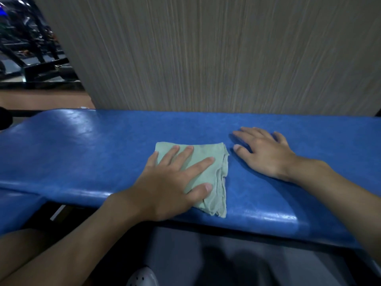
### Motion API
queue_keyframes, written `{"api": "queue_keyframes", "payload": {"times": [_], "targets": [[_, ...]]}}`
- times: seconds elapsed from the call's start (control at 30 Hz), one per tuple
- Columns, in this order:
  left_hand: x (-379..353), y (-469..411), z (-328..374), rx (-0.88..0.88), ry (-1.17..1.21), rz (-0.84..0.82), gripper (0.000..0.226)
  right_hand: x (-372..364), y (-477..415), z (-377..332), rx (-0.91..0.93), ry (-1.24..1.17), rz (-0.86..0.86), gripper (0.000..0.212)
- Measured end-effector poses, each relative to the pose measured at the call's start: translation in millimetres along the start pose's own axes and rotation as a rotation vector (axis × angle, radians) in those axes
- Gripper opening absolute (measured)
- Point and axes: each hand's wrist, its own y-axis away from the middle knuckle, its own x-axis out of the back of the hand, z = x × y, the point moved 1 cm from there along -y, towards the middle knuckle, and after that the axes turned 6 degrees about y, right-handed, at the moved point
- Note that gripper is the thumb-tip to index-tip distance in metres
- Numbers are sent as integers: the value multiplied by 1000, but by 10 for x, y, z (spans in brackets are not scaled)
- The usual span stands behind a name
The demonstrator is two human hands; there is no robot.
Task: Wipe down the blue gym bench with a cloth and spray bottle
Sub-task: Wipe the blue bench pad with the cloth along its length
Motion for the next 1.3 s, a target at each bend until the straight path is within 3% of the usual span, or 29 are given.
{"api": "queue_keyframes", "payload": {"times": [0.53,0.73,1.07,1.3], "targets": [[243,-2013,-748,125,61,-29,58,-104,-21,0,6,33,9,60],[162,-1597,-651,103,49,-49,59,-87,-8,-7,1,19,6,57],[37,34,-298,10,-16,-20,61,-17,9,-46,-13,83,-32,54],[0,96,-171,64,-11,-2,78,10,-32,-205,25,20,-29,53]]}}
